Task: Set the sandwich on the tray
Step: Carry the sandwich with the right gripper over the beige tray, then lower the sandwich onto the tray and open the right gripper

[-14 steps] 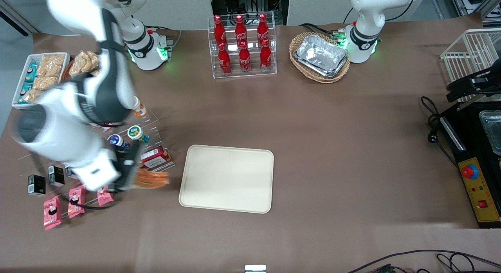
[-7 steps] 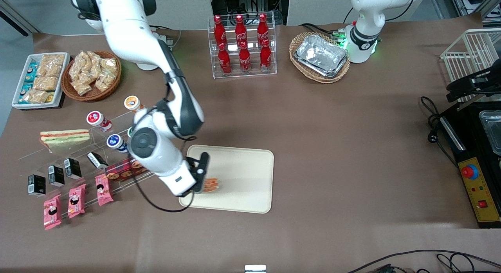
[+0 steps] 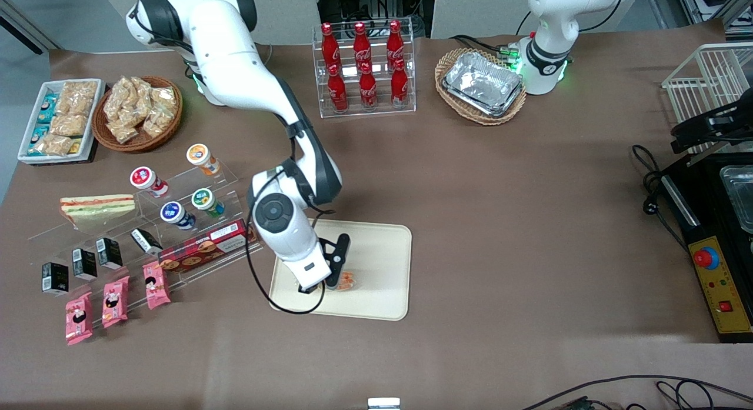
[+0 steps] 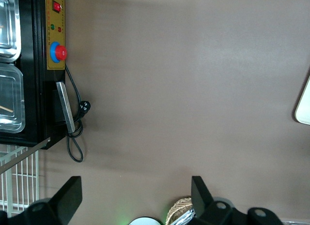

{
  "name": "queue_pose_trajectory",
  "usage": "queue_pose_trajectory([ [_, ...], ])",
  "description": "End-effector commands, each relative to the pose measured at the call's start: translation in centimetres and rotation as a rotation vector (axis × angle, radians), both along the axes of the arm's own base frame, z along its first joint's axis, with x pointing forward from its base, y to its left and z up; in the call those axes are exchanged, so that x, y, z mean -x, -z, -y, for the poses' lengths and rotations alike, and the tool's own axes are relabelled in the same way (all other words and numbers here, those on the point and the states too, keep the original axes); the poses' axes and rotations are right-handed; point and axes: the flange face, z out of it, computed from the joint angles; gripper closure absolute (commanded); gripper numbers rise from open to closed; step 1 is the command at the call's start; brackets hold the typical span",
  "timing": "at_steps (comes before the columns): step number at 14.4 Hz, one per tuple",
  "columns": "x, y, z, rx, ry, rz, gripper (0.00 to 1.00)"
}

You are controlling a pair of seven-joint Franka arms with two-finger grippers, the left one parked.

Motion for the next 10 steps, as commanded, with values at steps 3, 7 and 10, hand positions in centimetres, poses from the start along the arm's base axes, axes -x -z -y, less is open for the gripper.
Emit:
queue_pose_trajectory([
  [3, -0.49, 1.73, -0.69, 0.011, 0.024, 0.042, 1.00],
  [7, -0.53, 1.24, -0.58, -0.009, 0.073, 0.040, 0.00],
  [10, -0.81, 0.98, 0.08, -0.013, 0.083, 0.036, 0.00],
])
